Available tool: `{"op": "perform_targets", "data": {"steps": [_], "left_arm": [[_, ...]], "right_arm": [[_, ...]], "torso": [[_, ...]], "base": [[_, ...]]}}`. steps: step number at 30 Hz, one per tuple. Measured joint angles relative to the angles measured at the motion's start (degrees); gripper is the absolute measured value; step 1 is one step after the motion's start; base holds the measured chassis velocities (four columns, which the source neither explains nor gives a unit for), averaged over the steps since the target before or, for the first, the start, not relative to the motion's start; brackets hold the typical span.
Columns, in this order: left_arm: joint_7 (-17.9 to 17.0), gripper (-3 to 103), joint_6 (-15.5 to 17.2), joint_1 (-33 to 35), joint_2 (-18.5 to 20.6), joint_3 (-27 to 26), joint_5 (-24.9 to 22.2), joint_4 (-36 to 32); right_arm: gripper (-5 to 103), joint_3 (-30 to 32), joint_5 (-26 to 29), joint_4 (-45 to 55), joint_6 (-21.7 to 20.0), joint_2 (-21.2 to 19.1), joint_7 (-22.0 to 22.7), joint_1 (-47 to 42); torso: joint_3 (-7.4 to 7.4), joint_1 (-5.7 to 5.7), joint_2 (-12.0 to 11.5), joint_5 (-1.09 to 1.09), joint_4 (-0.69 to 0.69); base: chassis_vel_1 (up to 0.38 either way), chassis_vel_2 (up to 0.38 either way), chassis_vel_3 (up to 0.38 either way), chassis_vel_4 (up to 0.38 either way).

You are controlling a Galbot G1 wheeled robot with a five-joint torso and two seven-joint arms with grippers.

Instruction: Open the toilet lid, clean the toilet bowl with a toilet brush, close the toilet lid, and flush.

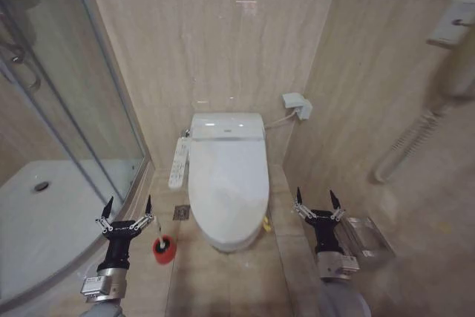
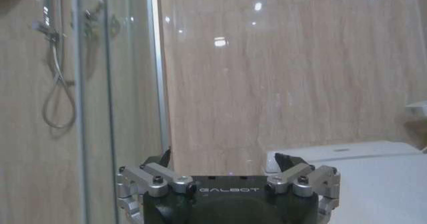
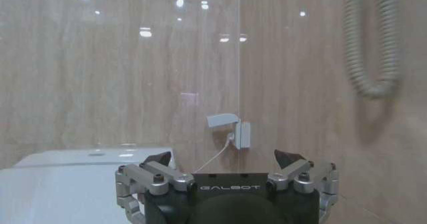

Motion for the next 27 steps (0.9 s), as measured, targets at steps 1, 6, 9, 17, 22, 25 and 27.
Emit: {"op": "perform_targets", "data": {"steps": [1,6,9,17,22,25,27], "left_arm": [[0.0,100,0.0,0.0,0.0,0.0,0.0,0.0],[0.0,100,0.0,0.0,0.0,0.0,0.0,0.0],[0.0,100,0.0,0.0,0.0,0.0,0.0,0.0],[0.0,100,0.0,-0.1,0.0,0.0,0.0,0.0],[0.0,100,0.0,0.0,0.0,0.0,0.0,0.0],[0.0,100,0.0,0.0,0.0,0.0,0.0,0.0],[0.0,100,0.0,0.0,0.0,0.0,0.0,0.0]], "right_arm": [[100,0.0,0.0,0.0,0.0,0.0,0.0,0.0],[100,0.0,0.0,0.0,0.0,0.0,0.0,0.0],[100,0.0,0.0,0.0,0.0,0.0,0.0,0.1],[100,0.0,0.0,0.0,0.0,0.0,0.0,0.1],[100,0.0,0.0,0.0,0.0,0.0,0.0,0.1],[100,0.0,0.0,0.0,0.0,0.0,0.0,0.0],[100,0.0,0.0,0.0,0.0,0.0,0.0,0.0]], "torso": [[0.00,0.00,0.0,0.00,0.00],[0.03,0.05,0.0,-0.02,0.02],[0.05,0.12,-0.1,-0.04,0.02],[0.04,0.09,-0.1,-0.01,0.01],[0.03,0.05,0.0,0.00,0.01],[0.02,0.03,0.0,-0.03,0.00],[0.01,0.02,0.0,0.02,-0.01]], "base": [[0.118,-0.161,-0.149,0.140],[0.037,-0.013,-0.060,0.025],[-0.069,0.082,0.079,-0.066],[0.019,-0.046,-0.043,0.058],[0.196,-0.197,-0.188,0.193],[0.228,-0.216,-0.227,0.213],[0.207,-0.203,-0.235,0.204]]}}
